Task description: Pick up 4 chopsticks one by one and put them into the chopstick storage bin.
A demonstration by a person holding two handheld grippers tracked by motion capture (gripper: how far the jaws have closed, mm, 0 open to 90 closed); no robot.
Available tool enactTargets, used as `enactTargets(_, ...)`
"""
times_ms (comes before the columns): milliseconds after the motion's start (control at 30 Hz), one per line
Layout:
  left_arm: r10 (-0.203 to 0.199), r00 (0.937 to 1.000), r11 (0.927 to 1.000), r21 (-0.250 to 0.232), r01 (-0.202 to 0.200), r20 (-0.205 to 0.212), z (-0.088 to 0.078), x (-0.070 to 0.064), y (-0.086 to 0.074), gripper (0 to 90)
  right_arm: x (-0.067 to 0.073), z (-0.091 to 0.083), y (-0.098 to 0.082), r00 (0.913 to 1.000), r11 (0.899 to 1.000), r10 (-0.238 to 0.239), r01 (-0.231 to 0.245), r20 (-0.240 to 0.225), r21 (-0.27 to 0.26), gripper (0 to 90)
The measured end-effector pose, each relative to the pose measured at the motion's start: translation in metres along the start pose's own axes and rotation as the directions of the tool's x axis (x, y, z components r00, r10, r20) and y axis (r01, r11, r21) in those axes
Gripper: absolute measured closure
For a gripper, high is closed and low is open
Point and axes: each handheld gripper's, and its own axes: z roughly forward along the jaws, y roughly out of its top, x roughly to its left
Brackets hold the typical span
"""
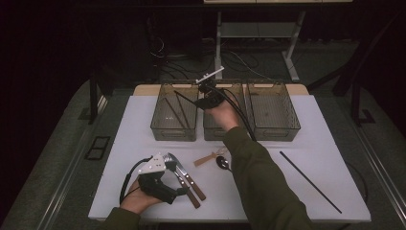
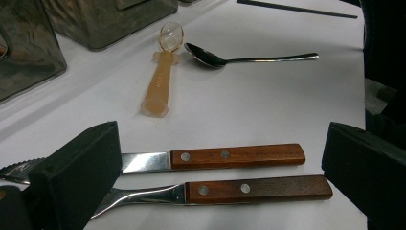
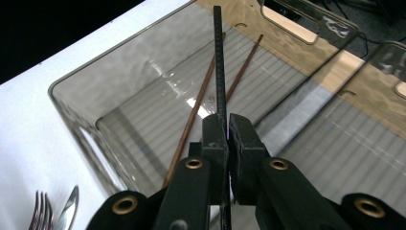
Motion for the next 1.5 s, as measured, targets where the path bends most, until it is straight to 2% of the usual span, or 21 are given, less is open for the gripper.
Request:
enactTargets(300, 0.005, 1.0000, 1.0000, 0.001, -0.005, 0.002, 0.002, -0.001, 0.001, 0.0, 0.011, 0.030, 0.022, 0.9994, 0.999, 0.005, -0.006, 0.033, 0.037, 86.0)
enactTargets(467, 0.017, 0.9998, 0.9998, -0.002, -0.017, 0.008, 0.003, -0.001, 0.001, 0.0, 0.011, 0.046, 0.031, 0.9988, 0.998, 0.016, -0.019, 0.046, 0.061, 86.0)
enactTargets(700, 0.020, 0.9997, 0.9998, -0.001, -0.020, 0.010, 0.003, 0.001, 0.002, 0.0, 0.016, 0.064, 0.041, 0.9982, 0.996, 0.017, -0.022, 0.057, 0.087, 85.9)
enactTargets(800, 0.021, 0.9997, 0.9998, -0.002, -0.021, 0.013, 0.003, 0.002, 0.002, 0.0, 0.018, 0.067, 0.044, 0.9983, 0.997, 0.008, -0.012, 0.057, 0.080, 83.8)
enactTargets(900, 0.021, 0.9997, 0.9998, -0.002, -0.021, 0.013, 0.003, 0.002, 0.002, 0.0, 0.018, 0.064, 0.046, 0.9982, 0.998, 0.005, -0.008, 0.060, 0.064, 76.0)
enactTargets(1167, 0.022, 0.9997, 0.9998, 0.001, -0.022, 0.011, 0.004, 0.001, 0.002, 0.0, 0.013, 0.046, 0.042, 0.9992, 0.999, 0.007, -0.009, 0.039, 0.040, 64.4)
enactTargets(1500, 0.026, 0.9996, 0.9996, 0.013, -0.026, 0.011, 0.004, 0.001, 0.002, 0.0, -0.001, 0.006, 0.018, 0.9999, 1.000, 0.011, -0.011, 0.000, -0.006, 50.6)
